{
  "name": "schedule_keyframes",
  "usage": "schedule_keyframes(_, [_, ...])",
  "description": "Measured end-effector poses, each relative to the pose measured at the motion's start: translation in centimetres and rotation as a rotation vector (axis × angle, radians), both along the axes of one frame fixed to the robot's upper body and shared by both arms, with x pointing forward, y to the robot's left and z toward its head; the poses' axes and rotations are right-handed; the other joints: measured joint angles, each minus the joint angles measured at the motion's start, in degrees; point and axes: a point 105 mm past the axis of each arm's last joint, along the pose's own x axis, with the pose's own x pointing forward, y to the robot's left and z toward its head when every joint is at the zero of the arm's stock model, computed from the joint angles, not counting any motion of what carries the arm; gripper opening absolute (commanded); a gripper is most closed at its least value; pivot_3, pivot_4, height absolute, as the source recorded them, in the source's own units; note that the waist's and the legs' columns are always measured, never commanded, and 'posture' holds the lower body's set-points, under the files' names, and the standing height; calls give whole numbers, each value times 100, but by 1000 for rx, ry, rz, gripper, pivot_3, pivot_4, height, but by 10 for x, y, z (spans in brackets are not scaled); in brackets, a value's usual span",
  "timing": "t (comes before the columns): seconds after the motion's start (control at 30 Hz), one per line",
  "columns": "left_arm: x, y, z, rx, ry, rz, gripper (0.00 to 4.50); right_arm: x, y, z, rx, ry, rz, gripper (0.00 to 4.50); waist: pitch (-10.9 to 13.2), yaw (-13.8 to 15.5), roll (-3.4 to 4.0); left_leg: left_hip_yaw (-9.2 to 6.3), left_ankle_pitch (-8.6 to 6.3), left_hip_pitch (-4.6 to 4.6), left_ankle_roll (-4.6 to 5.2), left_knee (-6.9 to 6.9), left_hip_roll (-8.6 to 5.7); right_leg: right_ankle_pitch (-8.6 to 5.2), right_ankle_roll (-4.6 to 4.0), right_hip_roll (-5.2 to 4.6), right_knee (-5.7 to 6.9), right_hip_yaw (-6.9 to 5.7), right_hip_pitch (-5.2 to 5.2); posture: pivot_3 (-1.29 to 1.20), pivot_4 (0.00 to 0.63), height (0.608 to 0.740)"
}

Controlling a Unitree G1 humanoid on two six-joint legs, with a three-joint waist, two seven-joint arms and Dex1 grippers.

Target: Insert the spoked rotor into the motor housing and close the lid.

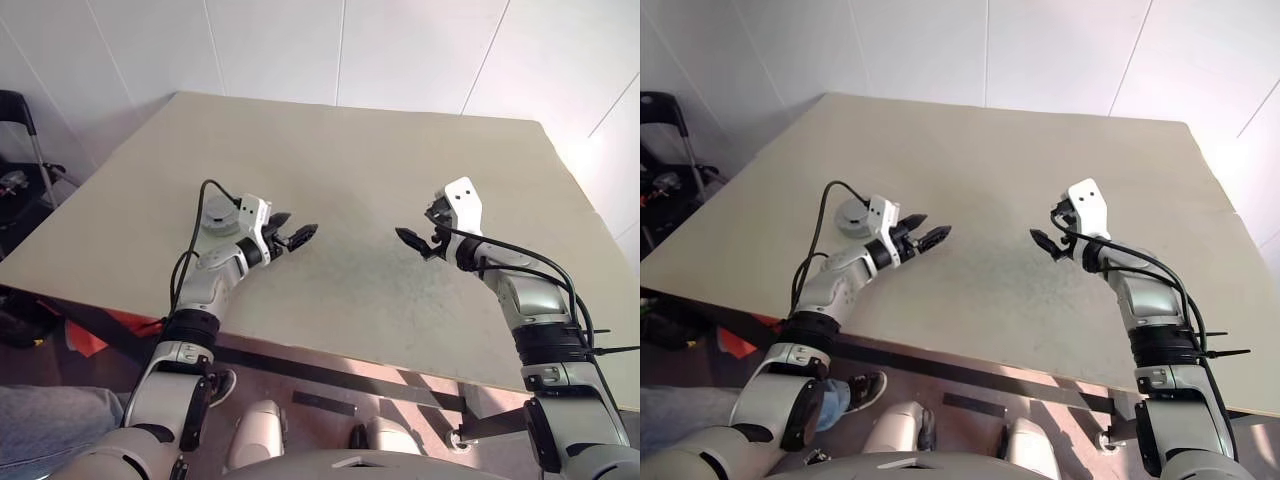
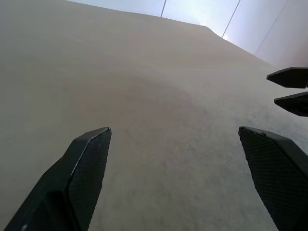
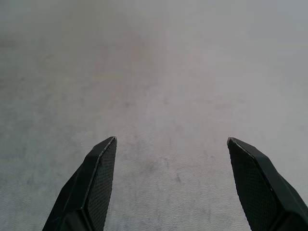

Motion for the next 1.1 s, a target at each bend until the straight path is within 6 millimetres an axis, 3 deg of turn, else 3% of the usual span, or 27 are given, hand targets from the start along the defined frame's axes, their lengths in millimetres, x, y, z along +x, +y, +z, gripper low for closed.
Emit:
schedule_keyframes(0.37, [1, -2, 0, 14, -3, 3, 4481, 3, 8, -5, 24, -1, -8, 4132, 0, -4, 0, 0, -2, 1, 3, 1, 1, 0, -1, 0, 0, 0, 1, 0, 0, 740])
schedule_keyframes(0.57, [2, -3, 1, 16, -6, 11, 4481, 12, 11, 6, 18, -34, -19, 4132, 0, -4, 1, 0, -6, 5, 7, 3, 1, 1, -2, 0, 1, 0, 9, 0, 0, 740])
schedule_keyframes(1.1, [5, -10, 4, 6, -19, 23, 4481, 14, 17, 4, 29, -17, -4, 4132, 0, -2, 1, 0, -9, 5, 13, 4, 1, 1, -2, 0, -1, -1, 9, 0, 0, 740])
